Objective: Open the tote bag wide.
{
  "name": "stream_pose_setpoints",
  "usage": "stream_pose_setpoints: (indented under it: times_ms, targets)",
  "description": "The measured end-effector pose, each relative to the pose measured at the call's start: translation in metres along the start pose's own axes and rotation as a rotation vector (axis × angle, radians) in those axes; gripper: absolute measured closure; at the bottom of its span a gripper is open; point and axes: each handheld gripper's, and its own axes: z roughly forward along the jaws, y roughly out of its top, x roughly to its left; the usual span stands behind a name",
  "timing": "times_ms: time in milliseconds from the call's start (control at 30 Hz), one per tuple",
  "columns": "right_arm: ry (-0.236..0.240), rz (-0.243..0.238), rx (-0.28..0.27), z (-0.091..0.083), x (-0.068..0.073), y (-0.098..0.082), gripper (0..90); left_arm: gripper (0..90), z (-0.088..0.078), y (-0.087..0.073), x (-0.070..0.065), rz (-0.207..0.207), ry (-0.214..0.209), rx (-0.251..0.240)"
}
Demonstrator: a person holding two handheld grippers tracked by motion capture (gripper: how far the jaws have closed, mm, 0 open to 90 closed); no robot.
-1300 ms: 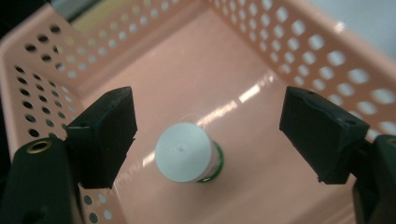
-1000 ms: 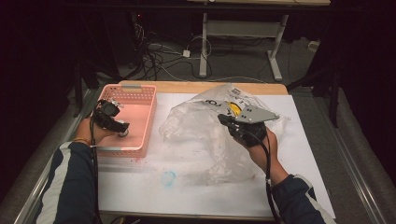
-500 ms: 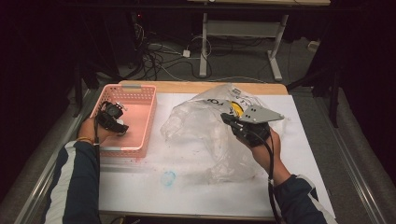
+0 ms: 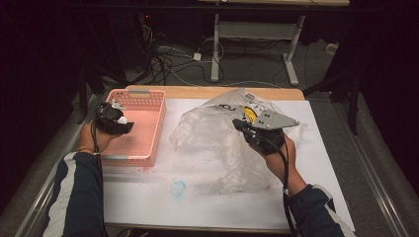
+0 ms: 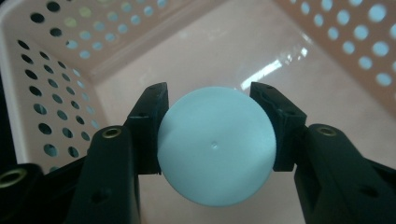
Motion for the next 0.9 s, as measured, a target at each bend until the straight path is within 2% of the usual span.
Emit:
stream_pose_setpoints:
  times_ms: [67, 167, 333, 433, 533, 600, 700, 767, 833, 900]
  targets:
    - [-0.002, -0.007, 0.001, 0.001, 0.001, -0.001, 90.0, 48.4, -0.005, 0.000, -0.002, -0.009, 0.000, -0.035]
    - [-0.003, -0.003, 0.003, 0.002, 0.001, -0.001, 90.0, 48.5, -0.015, 0.000, -0.007, -0.027, -0.026, -0.120]
    - [-0.009, 0.004, 0.000, 0.003, -0.001, -0.002, 90.0, 48.5, -0.034, 0.001, -0.024, -0.009, -0.062, -0.248]
    - [-0.016, 0.010, -0.001, 0.005, -0.002, -0.002, 90.0, 48.5, -0.046, 0.002, -0.036, 0.012, -0.087, -0.307]
    - [-0.015, 0.016, 0.006, 0.008, -0.002, -0.003, 90.0, 48.6, -0.057, 0.002, -0.052, 0.043, -0.121, -0.359]
    - [-0.017, 0.020, 0.004, 0.009, -0.003, -0.003, 90.0, 48.6, -0.064, 0.004, -0.063, 0.084, -0.124, -0.399]
    - [-0.031, 0.025, 0.003, 0.010, -0.005, -0.001, 90.0, 48.5, -0.077, 0.008, -0.082, 0.127, -0.157, -0.444]
    - [-0.038, 0.029, 0.003, 0.012, -0.007, 0.001, 90.0, 48.5, -0.086, 0.013, -0.094, 0.175, -0.168, -0.479]
    - [-0.041, 0.025, 0.006, 0.013, -0.008, 0.004, 90.0, 48.6, -0.096, 0.018, -0.109, 0.210, -0.189, -0.536]
    - [-0.046, 0.014, 0.008, 0.013, -0.008, 0.010, 90.0, 48.6, -0.102, 0.023, -0.123, 0.246, -0.205, -0.571]
